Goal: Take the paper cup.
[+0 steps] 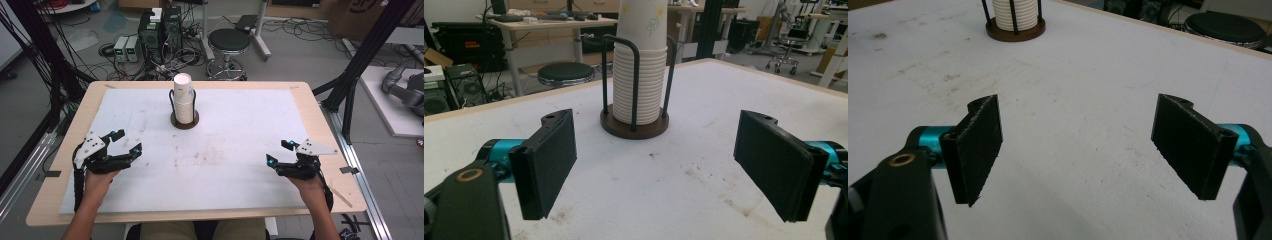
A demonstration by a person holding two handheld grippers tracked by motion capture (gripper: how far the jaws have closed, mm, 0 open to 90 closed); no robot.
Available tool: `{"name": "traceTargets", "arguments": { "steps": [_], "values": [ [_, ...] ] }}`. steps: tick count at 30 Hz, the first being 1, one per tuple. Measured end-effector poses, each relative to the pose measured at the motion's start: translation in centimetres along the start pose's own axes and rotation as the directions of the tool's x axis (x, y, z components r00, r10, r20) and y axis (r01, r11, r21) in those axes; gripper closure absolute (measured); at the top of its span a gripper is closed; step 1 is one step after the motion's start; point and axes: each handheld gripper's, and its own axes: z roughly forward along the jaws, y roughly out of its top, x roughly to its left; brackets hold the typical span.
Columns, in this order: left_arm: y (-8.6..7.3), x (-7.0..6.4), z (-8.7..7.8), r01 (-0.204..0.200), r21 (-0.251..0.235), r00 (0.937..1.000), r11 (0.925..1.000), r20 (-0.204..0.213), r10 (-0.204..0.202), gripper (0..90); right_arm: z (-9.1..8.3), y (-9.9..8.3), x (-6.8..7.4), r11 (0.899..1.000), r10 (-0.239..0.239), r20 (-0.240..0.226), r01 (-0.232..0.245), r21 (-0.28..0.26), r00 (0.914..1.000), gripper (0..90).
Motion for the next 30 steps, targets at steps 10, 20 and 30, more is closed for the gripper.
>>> {"name": "traceTargets", "arguments": {
  "steps": [10,20,30],
  "values": [
    [0.01,-0.05,0.27,0.003,0.003,1.0,1.0,0.005,-0.003,17.2,-0.2,-0.13,0.0,1.0,0.005,0.001,-0.005,0.004,1.0,20.7],
    [0.0,-0.06,0.34,0.012,0.002,0.9999,0.9999,0.006,-0.012,17.2,-0.2,-0.07,-0.09,1.0,0.013,-0.004,-0.013,-0.003,0.9999,20.7],
    [0.31,-0.32,0.45,0.002,0.001,0.9998,1.0,0.022,-0.002,17.2,-0.31,0.07,0.13,1.0,0.005,-0.005,-0.005,-0.01,1.0,20.7]
  ]
}}
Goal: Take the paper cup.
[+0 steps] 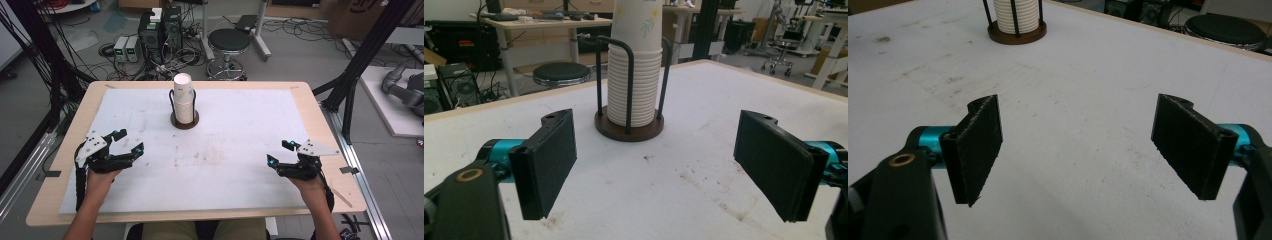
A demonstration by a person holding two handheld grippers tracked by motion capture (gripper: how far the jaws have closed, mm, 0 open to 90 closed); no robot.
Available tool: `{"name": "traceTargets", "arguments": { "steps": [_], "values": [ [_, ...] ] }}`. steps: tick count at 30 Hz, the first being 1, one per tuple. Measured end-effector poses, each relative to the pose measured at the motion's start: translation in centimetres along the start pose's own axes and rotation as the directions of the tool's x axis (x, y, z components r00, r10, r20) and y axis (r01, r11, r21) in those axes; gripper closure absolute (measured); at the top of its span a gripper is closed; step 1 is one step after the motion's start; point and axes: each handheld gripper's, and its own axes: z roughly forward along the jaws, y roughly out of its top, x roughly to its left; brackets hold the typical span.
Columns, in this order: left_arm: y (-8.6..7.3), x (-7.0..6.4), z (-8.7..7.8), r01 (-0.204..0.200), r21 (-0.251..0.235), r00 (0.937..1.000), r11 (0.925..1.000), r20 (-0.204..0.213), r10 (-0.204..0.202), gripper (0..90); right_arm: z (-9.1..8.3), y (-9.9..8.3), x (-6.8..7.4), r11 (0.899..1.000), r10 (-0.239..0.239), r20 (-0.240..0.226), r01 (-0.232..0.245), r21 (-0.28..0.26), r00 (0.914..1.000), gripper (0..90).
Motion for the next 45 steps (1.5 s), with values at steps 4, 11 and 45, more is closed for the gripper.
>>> {"name": "traceTargets", "arguments": {
  "steps": [4,11,45],
  "values": [
    [0.5,-0.1,0.4,0.02,-0.015,0.9997,0.9997,0.017,-0.019,17.2,-0.1,0.1,0.4,1.0,-0.003,0.0,0.003,0.0,1.0,20.7],
    [2.3,0.7,1.6,0.044,-0.018,0.9985,0.9989,0.034,-0.043,17.1,-0.2,0.3,0.2,1.0,0.001,0.005,-0.001,-0.003,1.0,20.7],
    [12.1,2.8,12.6,-0.007,0.094,0.9915,0.9955,0.13,-0.005,16.7,0.2,0.4,-0.2,1.0,0.0,-0.016,0.0,0.005,0.9999,20.7]
  ]
}}
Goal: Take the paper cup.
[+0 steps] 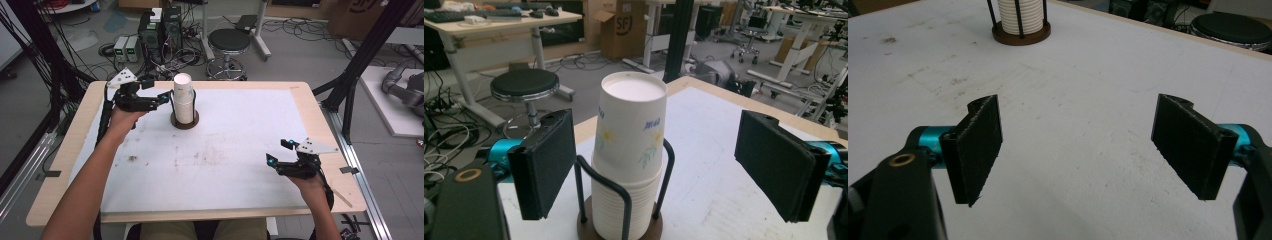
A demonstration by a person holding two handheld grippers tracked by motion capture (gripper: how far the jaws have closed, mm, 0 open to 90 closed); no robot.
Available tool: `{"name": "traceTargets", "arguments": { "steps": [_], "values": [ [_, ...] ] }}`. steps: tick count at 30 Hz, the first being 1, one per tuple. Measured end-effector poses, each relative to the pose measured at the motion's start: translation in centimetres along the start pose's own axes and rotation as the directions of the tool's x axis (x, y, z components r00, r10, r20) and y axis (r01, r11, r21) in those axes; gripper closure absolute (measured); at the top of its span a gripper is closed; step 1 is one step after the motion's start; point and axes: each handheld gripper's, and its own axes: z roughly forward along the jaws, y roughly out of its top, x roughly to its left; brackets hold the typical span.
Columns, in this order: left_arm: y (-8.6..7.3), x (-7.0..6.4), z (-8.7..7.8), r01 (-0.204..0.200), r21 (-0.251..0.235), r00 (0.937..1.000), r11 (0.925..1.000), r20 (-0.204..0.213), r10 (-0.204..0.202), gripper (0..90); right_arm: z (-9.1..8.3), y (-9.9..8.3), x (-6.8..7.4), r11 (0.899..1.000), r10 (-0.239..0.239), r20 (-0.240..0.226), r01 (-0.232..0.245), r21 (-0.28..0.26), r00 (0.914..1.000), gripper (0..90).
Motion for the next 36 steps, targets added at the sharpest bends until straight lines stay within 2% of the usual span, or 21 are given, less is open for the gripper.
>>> {"name": "traceTargets", "arguments": {
  "steps": [2,3,5,8,9,10,14,15,18,20,27,33,35,36],
  "values": [
    [0.3,0.0,0.4,-0.004,-0.001,1.0,1.0,0.0,0.004,16.8,0.0,0.0,0.0,1.0,0.002,-0.004,-0.002,0.003,1.0,20.7],
    [0.8,0.1,1.1,0.003,0.002,1.0,1.0,0.002,-0.003,16.9,0.0,0.0,0.0,1.0,0.002,-0.005,-0.002,0.003,1.0,20.7],
    [1.4,0.2,1.8,-0.01,0.015,0.9999,0.9998,-0.001,0.01,16.6,0.0,0.0,0.0,1.0,0.004,-0.005,-0.004,0.005,1.0,20.7],
    [1.9,0.4,2.5,-0.002,0.009,1.0,1.0,-0.002,0.002,16.6,0.0,0.0,-0.1,1.0,0.009,-0.008,-0.009,0.002,0.9999,20.7],
    [2.4,0.6,3.2,-0.015,0.03,0.9998,0.9995,-0.014,0.015,16.6,0.0,0.0,-0.1,1.0,0.007,-0.008,-0.007,0.001,0.9999,20.7],
    [2.7,0.6,3.5,-0.017,0.024,0.9997,0.9996,-0.017,0.018,16.6,0.0,-0.1,-0.1,1.0,0.01,-0.008,-0.01,0.0,0.9999,20.7],
    [3.1,0.9,4.7,-0.014,0.048,0.9996,0.9988,-0.024,0.015,16.6,-0.1,-0.1,-0.2,1.0,0.011,-0.012,-0.011,0.001,0.9999,20.7],
    [3.4,0.9,5.4,-0.022,0.058,0.9993,0.9981,-0.029,0.024,16.6,-0.1,-0.1,-0.2,1.0,0.013,-0.013,-0.013,0.001,0.9998,20.7],
    [3.1,0.9,6.3,-0.009,0.063,0.9995,0.998,-0.03,0.011,16.7,-0.1,-0.2,-0.2,1.0,0.012,-0.014,-0.012,0.0,0.9998,20.7],
    [2.7,0.9,7.0,-0.004,0.087,0.9994,0.9962,-0.033,0.007,16.7,-0.2,-0.2,-0.3,1.0,0.014,-0.013,-0.014,-0.001,0.9998,20.7],
    [1.8,0.9,8.5,-0.009,0.137,0.9986,0.9905,-0.05,0.016,17.2,-0.3,-0.3,-0.4,1.0,0.02,-0.012,-0.02,0.0,0.9997,20.7],
    [1.7,0.8,8.8,-0.022,0.154,0.9979,0.9879,-0.057,0.031,24.4,-0.3,-0.3,-0.4,1.0,0.021,-0.013,-0.021,-0.003,0.9997,20.7],
    [1.7,0.7,8.8,-0.025,0.155,0.998,0.9877,-0.053,0.034,31.6,-0.4,-0.3,-0.5,1.0,0.019,-0.012,-0.02,-0.004,0.9997,20.7],
    [1.7,0.7,8.8,-0.028,0.156,0.998,0.9874,-0.051,0.037,31.6,-0.4,-0.3,-0.5,1.0,0.019,-0.012,-0.02,-0.004,0.9997,20.7]
  ]
}}
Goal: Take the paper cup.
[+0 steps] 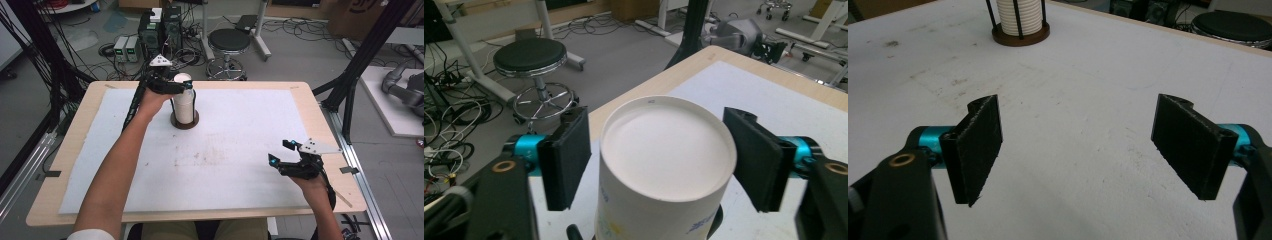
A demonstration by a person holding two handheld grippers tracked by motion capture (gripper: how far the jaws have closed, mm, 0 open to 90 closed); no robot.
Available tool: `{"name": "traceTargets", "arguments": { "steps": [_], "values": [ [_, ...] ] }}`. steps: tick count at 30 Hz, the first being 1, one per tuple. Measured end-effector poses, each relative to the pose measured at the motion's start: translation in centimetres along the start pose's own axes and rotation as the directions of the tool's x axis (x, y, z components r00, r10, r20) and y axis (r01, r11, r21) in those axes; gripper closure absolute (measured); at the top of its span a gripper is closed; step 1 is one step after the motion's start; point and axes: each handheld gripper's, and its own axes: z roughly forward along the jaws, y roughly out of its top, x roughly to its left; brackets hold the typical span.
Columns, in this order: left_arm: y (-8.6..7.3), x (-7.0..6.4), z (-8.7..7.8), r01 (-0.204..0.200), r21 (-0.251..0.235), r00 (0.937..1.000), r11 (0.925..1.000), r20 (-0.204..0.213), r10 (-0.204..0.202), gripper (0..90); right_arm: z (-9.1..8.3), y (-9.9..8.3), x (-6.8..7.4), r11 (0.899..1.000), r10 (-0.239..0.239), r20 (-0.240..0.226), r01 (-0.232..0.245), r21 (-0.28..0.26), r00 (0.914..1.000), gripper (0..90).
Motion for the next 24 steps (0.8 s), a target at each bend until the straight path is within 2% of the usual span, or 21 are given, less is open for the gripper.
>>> {"name": "traceTargets", "arguments": {
  "steps": [1,6,14,15,17,21,23,24],
  "values": [
    [0.0,0.0,0.0,0.0,0.0,1.0,1.0,-0.005,0.0,35.2,0.0,0.0,0.0,1.0,-0.002,0.001,0.002,-0.002,1.0,20.7],
    [0.1,0.1,-0.1,0.0,0.0,1.0,1.0,-0.007,0.0,35.8,0.0,0.0,0.1,1.0,0.002,-0.001,-0.002,-0.001,1.0,20.7],
    [0.7,0.2,-1.1,0.021,-0.061,0.9997,0.9979,-0.011,-0.021,36.4,0.1,0.1,0.1,1.0,-0.002,-0.002,0.002,0.001,1.0,20.7],
    [0.9,0.2,-1.6,0.029,-0.082,0.9994,0.9962,-0.018,-0.031,36.6,0.0,0.1,0.2,1.0,0.002,-0.004,-0.002,0.0,1.0,20.7],
    [1.0,0.2,-1.8,0.038,-0.093,0.999,0.995,-0.019,-0.04,36.7,0.0,0.1,0.2,1.0,0.001,-0.003,-0.001,-0.001,1.0,20.7],
    [1.7,0.2,-3.2,0.058,-0.162,0.9982,0.9851,-0.005,-0.06,37.0,0.1,0.1,0.2,1.0,-0.007,-0.001,0.007,-0.001,1.0,20.7],
    [1.9,0.1,-3.6,0.062,-0.176,0.998,0.9825,-0.003,-0.063,37.1,0.1,0.1,0.3,1.0,-0.005,-0.002,0.005,-0.002,1.0,20.7],
    [2.3,0.1,-4.3,0.067,-0.192,0.9977,0.9791,0.004,-0.067,37.1,0.1,0.1,0.3,1.0,-0.005,-0.002,0.005,-0.001,1.0,20.7]
  ]
}}
